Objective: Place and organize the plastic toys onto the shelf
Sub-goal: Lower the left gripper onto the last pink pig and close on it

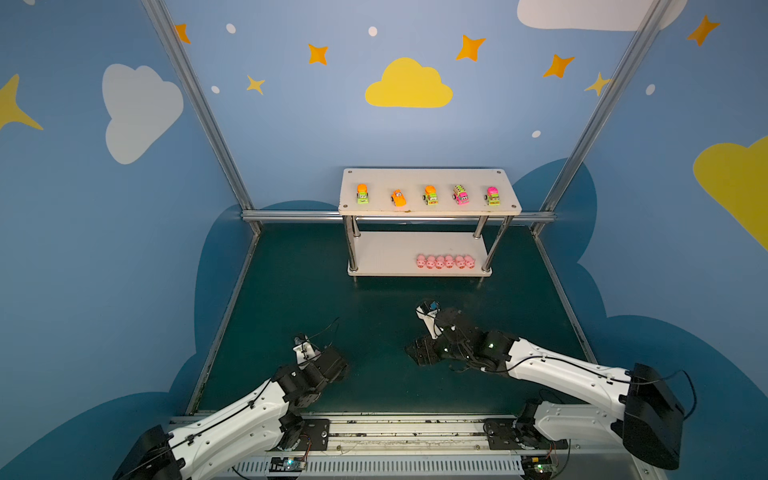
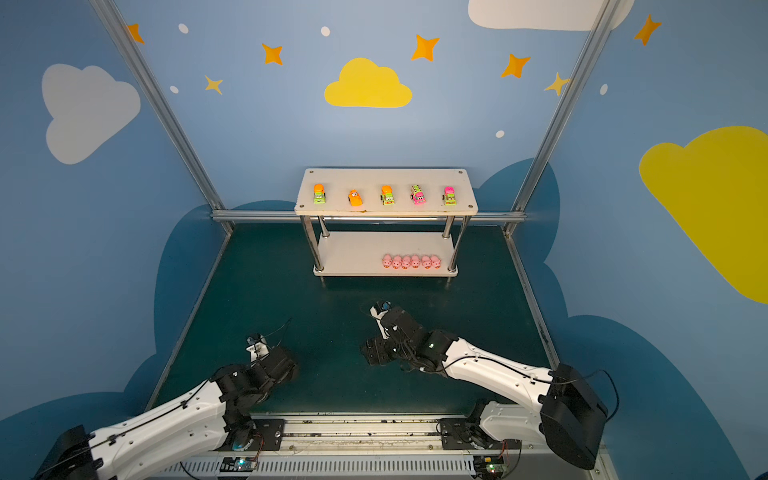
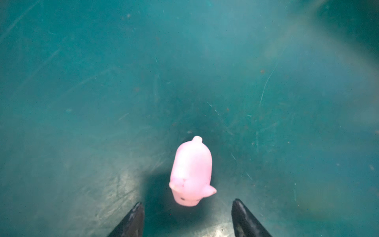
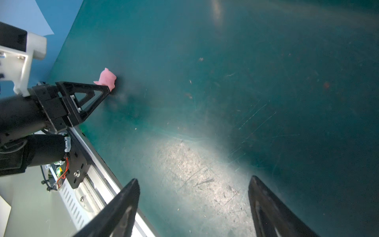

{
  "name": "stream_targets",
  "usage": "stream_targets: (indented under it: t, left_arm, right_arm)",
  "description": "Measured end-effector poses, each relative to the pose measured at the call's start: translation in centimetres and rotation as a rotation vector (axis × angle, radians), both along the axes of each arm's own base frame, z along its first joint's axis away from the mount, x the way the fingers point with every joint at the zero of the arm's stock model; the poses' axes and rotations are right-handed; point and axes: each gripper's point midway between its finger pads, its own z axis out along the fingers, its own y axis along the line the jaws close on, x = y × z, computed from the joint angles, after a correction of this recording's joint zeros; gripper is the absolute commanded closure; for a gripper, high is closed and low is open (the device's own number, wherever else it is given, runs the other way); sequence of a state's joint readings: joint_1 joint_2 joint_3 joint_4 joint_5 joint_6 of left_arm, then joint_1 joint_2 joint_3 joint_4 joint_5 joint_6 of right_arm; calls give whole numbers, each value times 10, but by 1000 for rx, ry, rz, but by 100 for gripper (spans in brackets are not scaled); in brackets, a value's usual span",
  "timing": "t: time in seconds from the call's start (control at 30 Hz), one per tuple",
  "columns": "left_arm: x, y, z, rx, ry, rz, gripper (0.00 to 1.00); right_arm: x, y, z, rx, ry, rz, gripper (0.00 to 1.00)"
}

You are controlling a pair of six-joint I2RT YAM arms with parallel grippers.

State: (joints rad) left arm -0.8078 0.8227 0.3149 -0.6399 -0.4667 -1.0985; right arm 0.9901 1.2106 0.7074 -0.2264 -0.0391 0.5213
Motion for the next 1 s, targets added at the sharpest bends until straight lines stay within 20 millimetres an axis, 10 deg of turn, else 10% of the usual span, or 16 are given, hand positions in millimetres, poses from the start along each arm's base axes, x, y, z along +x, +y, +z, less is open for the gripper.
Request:
stream_targets:
  t: [1.0]
  left_arm:
    - [26,-4,-11,64,37,19,48]
  right_arm:
    - [-14,-21,-5,3,3,-4,18]
